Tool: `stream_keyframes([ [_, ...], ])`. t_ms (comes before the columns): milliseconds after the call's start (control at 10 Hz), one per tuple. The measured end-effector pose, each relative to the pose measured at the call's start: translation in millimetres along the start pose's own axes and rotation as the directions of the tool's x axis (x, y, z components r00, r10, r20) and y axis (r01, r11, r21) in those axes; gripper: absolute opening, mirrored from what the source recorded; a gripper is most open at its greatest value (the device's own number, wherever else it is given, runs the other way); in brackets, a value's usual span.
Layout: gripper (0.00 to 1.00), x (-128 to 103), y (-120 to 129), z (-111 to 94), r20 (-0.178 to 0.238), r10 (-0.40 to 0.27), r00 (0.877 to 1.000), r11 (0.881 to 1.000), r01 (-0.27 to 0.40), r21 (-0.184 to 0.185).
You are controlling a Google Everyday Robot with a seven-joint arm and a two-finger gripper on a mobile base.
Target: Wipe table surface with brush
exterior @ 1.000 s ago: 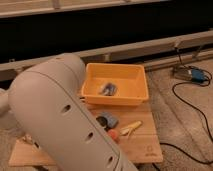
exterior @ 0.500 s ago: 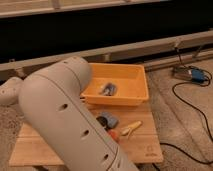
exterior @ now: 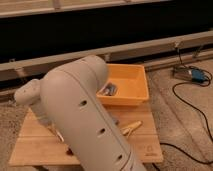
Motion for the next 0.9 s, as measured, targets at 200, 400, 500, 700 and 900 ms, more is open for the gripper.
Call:
stream_keyframes([
  [200,0.06,28,-8,7,-0.005,-0.013,1.0,1.0,0.013,-0.023],
  [400,0.06,50,8,8,-0.008,-0.051,0.999,0.998,0.051,-0.034],
  [500,0.06,59,18,9,-0.009,-0.075,0.997,0.997,0.074,-0.031],
  [700,0.06,74,41,9,-0.012,-0.136,0.991,0.991,0.136,-0.017],
  [900,0.06,80,68,9,-0.015,-0.207,0.978,0.978,0.207,0.006],
])
